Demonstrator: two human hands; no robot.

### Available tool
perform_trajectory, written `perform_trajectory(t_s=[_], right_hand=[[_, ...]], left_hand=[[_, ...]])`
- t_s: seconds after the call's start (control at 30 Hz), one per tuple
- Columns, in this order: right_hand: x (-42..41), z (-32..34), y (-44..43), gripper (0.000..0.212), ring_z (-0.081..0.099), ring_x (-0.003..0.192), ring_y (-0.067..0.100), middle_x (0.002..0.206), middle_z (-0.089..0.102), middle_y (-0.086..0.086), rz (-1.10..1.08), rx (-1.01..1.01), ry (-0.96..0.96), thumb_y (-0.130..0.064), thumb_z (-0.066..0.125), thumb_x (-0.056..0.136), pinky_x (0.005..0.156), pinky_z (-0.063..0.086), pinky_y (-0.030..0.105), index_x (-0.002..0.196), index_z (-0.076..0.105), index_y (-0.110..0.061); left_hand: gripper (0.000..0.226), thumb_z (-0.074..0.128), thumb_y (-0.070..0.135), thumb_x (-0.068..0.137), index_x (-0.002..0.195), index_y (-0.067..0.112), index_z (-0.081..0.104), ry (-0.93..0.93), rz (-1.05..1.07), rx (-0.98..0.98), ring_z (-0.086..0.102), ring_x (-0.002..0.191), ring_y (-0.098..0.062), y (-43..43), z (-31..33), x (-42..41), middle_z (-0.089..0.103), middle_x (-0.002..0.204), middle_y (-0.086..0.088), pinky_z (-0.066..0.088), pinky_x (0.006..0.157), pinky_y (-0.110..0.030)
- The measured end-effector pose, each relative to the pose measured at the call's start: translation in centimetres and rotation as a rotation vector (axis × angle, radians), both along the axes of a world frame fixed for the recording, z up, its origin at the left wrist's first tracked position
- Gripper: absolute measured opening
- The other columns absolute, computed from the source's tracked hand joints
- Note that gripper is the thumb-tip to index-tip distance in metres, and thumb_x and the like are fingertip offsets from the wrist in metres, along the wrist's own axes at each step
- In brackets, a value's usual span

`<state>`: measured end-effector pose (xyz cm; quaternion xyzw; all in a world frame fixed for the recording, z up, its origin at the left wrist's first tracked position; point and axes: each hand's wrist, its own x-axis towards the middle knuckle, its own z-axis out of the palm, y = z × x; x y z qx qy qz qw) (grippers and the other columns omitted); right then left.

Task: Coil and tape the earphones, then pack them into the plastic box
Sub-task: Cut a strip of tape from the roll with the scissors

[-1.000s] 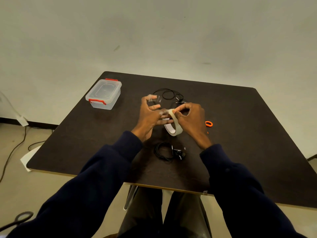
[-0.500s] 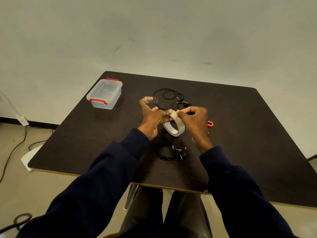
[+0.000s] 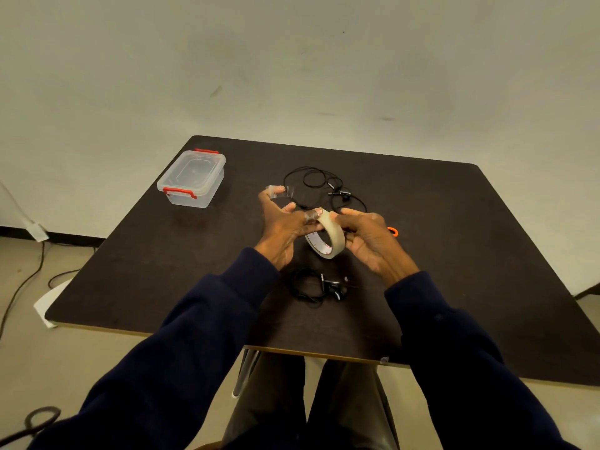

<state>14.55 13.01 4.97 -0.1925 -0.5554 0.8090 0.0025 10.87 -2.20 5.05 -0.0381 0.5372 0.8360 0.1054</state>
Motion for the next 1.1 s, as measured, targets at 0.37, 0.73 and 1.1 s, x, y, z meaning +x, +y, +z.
perform_trajectory(t_s=[0.37,0.73,1.1], right_hand=[[2.0,-0.3,2.8,0.02,0.068,0.074,0.002,0.083,0.076,-0.006,0.129,0.737,0.271,-0.007,0.083,0.082,0.072,0.056,0.02,0.086,0.078,-0.025],[1.0,0.1,5.0,0.031,0.067,0.094,0.007,0.107,0.078,0.002,-0.003,1.215,0.361,-0.015,0.087,0.079,0.078,0.043,0.006,0.109,0.08,-0.013],[2.6,-3.1,11.9,0.029,0.066,0.11,0.028,0.112,0.075,0.01,-0.169,1.486,0.133,-0.008,0.078,0.084,0.095,0.053,0.04,0.113,0.079,-0.013]], left_hand=[[0.079,0.083,-0.007,0.079,0.138,0.02,0.038,0.137,-0.096,-0.178,0.072,0.106,-0.034,-0.3,-0.6,-0.6,0.054,0.128,-0.016,0.065,0.073,-0.05],[0.027,0.065,0.013,0.1,0.125,0.001,0.063,0.047,-0.209,-0.171,0.077,0.095,-0.039,-0.9,-0.9,0.2,0.075,0.117,-0.017,0.065,0.08,-0.05],[0.027,0.058,0.019,0.105,0.12,0.001,0.07,0.035,-0.369,-0.203,0.077,0.1,-0.033,1.4,-2.4,0.2,0.077,0.116,-0.011,0.064,0.084,-0.043]])
